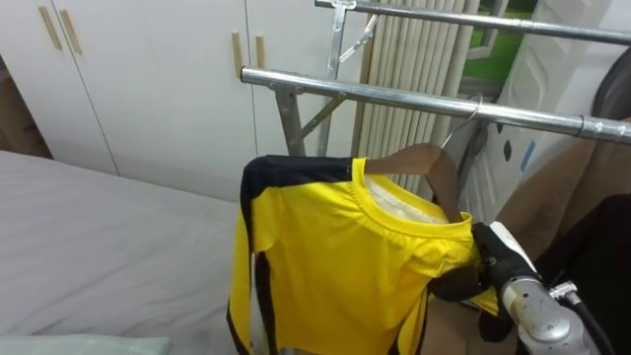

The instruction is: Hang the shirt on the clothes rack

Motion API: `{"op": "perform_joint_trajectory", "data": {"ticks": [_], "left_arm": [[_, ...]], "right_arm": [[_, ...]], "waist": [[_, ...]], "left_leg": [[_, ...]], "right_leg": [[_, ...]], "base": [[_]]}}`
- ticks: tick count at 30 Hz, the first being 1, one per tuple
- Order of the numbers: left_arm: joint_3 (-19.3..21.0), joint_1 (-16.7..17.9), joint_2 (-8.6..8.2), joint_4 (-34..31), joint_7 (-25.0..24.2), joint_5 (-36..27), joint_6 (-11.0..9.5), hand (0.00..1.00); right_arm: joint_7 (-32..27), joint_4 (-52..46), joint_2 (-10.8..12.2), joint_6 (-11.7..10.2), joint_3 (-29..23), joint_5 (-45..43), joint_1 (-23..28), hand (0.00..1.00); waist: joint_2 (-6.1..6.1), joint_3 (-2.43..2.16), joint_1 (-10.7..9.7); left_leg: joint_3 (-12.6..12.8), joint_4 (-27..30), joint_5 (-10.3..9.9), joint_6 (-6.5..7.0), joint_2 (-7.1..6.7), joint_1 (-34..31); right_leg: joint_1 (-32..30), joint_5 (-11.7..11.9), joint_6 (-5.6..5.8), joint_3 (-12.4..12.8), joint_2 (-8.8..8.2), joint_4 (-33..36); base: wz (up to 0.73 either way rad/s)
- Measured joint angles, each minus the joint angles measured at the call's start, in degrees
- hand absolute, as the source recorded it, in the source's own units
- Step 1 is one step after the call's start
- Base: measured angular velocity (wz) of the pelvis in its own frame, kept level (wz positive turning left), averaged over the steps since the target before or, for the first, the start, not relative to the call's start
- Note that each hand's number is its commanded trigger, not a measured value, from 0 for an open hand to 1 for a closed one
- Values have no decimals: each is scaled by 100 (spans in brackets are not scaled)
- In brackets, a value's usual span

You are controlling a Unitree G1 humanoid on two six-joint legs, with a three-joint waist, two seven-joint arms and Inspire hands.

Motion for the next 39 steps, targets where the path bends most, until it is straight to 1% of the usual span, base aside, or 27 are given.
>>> {"op": "perform_joint_trajectory", "data": {"ticks": [1, 3, 5, 6, 8, 13, 17, 21, 25, 39], "left_arm": [[-1, 3, 1, 0, 0, -7, 0, 0], [-2, 8, 3, 0, 3, -51, 0, 0], [-8, 11, 23, 0, 25, -119, 0, 0], [-9, 18, 26, 0, 31, -119, 0, 0], [-21, 25, 27, 0, 41, -122, 0, 0], [-85, 34, 27, 1, 43, -119, 1, 0], [-246, 37, 26, 1, 48, -117, 2, 0], [-302, 37, 26, 1, 48, -117, 8, 0], [-302, 35, 26, 0, 36, -115, 8, 0], [-301, 34, 26, 1, 34, -108, 21, 0]], "right_arm": [[-45, 23, 1, -2, -1, -65, 0, 100], [-154, 66, 5, -2, -11, -206, 0, 100], [-269, 181, 7, -22, -15, -259, -3, 100], [-291, 202, 10, -23, -15, -269, -2, 100], [-381, 247, 12, -30, -16, -364, -3, 100], [-640, 412, 48, -97, -5, -408, 3, 100], [-877, 450, 83, -120, -3, -430, 25, 100], [-963, 442, 110, -132, -3, -431, 43, 100], [-1010, 425, 124, -133, -1, -434, 49, 100], [-1011, 397, 129, -134, 60, -433, 51, 100]], "waist": [[-15, 2, -4], [-38, 11, -12], [-81, 35, -18], [-92, 35, -19], [-102, 38, -39], [-67, 47, -43], [0, 48, -31], [33, 47, -33], [79, 37, -36], [92, 30, -86]], "left_leg": [[1, 2, 14, -21, -3, 2], [1, 9, 16, -18, -10, 22], [1, 18, 18, -9, -19, 54], [1, 17, 15, -4, -20, 61], [-1, 15, -18, 46, -21, 60], [-14, 14, -26, 55, -24, 81], [-43, 14, -23, 51, -26, 90], [-47, 12, -28, 56, -24, 83], [-63, 12, -27, 55, -24, 79], [-76, 12, -27, 55, -20, 76]], "right_leg": [[1, 0, 1, 1, -1, -2], [2, -1, 8, 0, -7, -4], [24, -6, 19, -4, -14, -6], [30, -7, 22, -3, -14, -6], [45, -8, 31, -8, -20, -17], [83, 2, 45, -3, -27, -53], [118, 20, 52, -7, -35, -101], [116, 19, 54, -26, -38, -107], [117, 14, 49, -57, -45, -108], [120, 7, 36, -115, -51, -106]], "base": [[0], [0], [0], [0], [0], [0], [0], [0], [2], [0]]}}
